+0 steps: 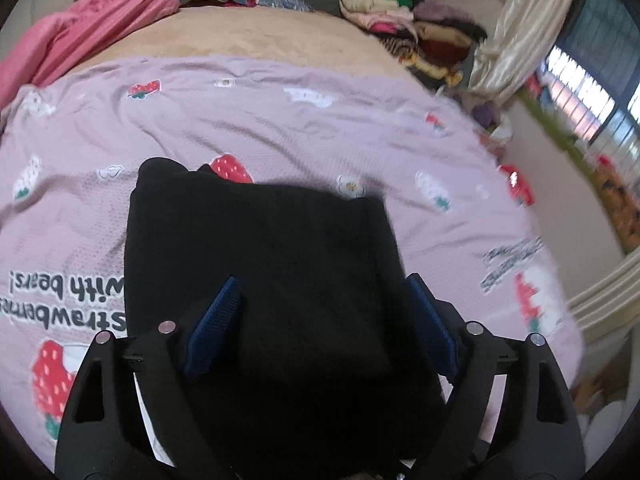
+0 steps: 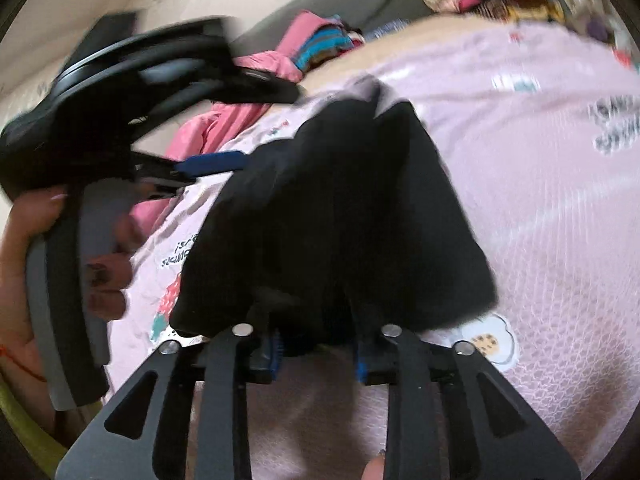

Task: Fold small clothes
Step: 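Lift the gripped edge with both tools and fold it over the other half, then lay the folded half down and open both tools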

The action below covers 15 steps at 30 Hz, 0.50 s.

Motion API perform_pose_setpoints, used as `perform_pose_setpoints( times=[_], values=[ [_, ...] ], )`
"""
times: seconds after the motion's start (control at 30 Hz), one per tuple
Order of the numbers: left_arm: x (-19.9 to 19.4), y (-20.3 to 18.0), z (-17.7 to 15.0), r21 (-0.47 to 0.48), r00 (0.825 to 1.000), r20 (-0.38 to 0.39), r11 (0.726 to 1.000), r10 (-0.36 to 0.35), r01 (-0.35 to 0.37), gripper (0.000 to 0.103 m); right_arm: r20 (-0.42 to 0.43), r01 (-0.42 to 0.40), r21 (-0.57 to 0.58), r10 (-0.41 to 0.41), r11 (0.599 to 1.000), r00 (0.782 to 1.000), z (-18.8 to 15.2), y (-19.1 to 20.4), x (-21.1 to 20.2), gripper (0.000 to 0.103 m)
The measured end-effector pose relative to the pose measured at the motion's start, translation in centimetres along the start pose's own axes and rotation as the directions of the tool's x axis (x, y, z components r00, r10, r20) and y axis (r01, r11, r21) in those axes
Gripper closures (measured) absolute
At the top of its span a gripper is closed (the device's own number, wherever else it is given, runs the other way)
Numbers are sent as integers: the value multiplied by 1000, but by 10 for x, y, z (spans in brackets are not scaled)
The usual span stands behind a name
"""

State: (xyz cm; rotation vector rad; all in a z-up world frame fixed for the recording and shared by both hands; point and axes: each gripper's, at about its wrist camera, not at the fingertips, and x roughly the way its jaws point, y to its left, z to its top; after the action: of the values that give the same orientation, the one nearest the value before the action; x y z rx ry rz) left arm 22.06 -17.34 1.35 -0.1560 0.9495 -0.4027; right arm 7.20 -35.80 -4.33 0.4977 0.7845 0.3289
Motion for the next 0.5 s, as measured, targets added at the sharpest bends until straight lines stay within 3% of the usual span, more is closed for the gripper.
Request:
perform_pose_setpoints(
  times=[0.13, 0.2, 0.37, 0.5],
  values=[
    [-23, 19, -6, -37, 998, 67, 999, 16, -14, 26, -31, -81, 44, 82, 996, 996, 1, -11, -10, 60],
    [-28, 33, -15, -43, 994, 78, 996, 80, -77, 25, -34, -138, 72, 141, 988, 989, 6, -12, -16, 39],
    [-22, 50, -39, -3, 985, 52, 986, 166, -166, 25, -122, -194, 127, 209, 973, 970, 41, -13, 1, 35],
    [-22, 61, -49, 3, 984, 43, 985, 171, -171, 25, -174, -118, 97, 134, 988, 976, 64, -17, 22, 38]
  ],
)
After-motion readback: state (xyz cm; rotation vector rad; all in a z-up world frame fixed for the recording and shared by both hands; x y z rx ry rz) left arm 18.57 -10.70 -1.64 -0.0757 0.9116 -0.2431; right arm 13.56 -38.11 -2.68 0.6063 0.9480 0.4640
